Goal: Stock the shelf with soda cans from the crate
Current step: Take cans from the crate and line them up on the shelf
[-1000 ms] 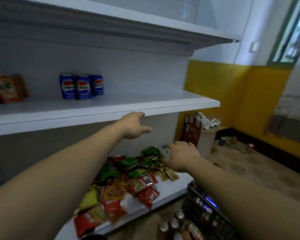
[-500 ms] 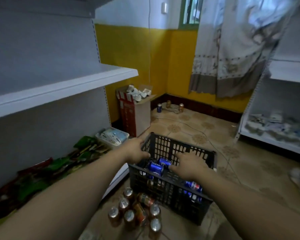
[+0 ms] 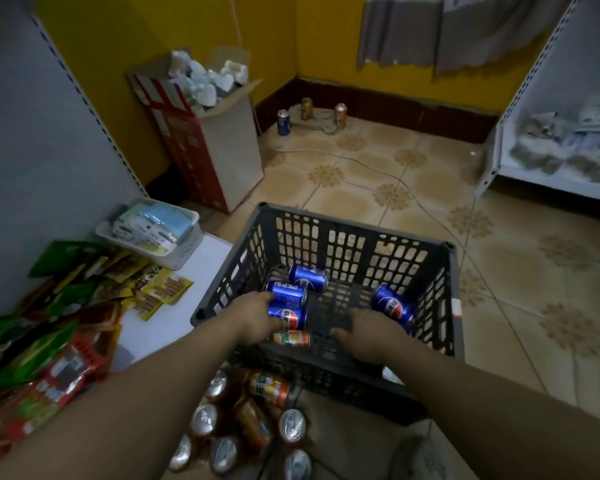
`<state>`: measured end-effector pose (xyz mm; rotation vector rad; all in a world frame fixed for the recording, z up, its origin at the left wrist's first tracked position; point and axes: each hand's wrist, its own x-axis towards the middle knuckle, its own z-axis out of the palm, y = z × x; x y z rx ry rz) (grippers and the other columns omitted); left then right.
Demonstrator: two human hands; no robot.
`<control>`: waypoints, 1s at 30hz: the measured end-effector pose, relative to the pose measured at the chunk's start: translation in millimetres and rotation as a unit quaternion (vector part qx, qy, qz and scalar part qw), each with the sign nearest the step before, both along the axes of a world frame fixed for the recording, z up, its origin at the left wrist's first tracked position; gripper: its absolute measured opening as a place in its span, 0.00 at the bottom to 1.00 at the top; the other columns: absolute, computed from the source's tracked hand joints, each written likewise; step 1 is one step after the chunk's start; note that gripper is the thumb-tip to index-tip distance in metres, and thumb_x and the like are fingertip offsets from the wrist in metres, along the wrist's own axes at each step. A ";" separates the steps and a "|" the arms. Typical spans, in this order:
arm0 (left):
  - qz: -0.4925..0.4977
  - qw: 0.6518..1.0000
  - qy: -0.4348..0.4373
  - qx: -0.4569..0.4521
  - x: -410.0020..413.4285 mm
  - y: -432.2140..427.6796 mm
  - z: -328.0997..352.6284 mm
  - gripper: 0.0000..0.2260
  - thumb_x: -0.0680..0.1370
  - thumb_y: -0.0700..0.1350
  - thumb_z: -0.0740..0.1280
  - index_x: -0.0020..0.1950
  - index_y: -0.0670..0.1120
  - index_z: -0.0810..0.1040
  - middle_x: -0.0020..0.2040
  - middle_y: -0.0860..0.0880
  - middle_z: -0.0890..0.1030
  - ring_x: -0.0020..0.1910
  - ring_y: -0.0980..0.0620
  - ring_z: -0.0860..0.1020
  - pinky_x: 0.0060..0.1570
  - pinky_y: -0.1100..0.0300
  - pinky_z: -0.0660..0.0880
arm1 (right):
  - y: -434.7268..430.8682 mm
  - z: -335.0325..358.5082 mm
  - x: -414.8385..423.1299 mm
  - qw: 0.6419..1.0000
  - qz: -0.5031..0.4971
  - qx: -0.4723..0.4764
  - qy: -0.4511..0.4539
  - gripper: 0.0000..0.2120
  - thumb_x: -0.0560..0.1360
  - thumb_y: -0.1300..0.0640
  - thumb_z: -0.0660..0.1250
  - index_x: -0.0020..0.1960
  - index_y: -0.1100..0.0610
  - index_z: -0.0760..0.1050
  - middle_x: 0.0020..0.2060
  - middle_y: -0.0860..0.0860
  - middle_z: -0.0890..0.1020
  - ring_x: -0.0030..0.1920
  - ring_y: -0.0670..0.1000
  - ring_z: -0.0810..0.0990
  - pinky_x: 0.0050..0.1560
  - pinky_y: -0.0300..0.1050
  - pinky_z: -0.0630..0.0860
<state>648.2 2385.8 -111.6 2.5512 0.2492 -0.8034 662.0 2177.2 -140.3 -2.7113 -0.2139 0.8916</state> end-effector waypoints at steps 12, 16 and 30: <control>-0.181 0.971 0.126 0.089 82.3 33.1 -161.4 0.33 0.71 0.49 0.73 0.73 0.52 0.65 0.70 0.44 0.69 0.66 0.43 0.69 0.67 0.55 0.64 | 66.8 -191.2 73.3 0.990 0.085 0.011 0.113 0.30 0.73 0.40 0.67 0.69 0.54 0.67 0.64 0.57 0.75 0.61 0.58 0.75 0.59 0.47 0.71; -0.176 0.973 0.117 0.087 87.3 36.6 -180.2 0.31 0.70 0.48 0.73 0.72 0.51 0.67 0.69 0.45 0.71 0.65 0.44 0.71 0.67 0.56 0.66 | 72.5 -220.7 77.3 0.980 0.160 -0.023 0.118 0.36 0.68 0.44 0.73 0.70 0.53 0.64 0.65 0.56 0.73 0.62 0.58 0.75 0.61 0.48 0.71; 0.131 0.984 0.009 -0.124 53.3 36.9 -78.2 0.28 0.77 0.52 0.67 0.73 0.44 0.63 0.66 0.48 0.73 0.58 0.48 0.75 0.55 0.60 0.75 | 60.9 -85.9 45.6 0.964 -0.149 0.219 -0.009 0.30 0.66 0.44 0.75 0.65 0.49 0.69 0.56 0.49 0.70 0.50 0.47 0.74 0.47 0.41 0.74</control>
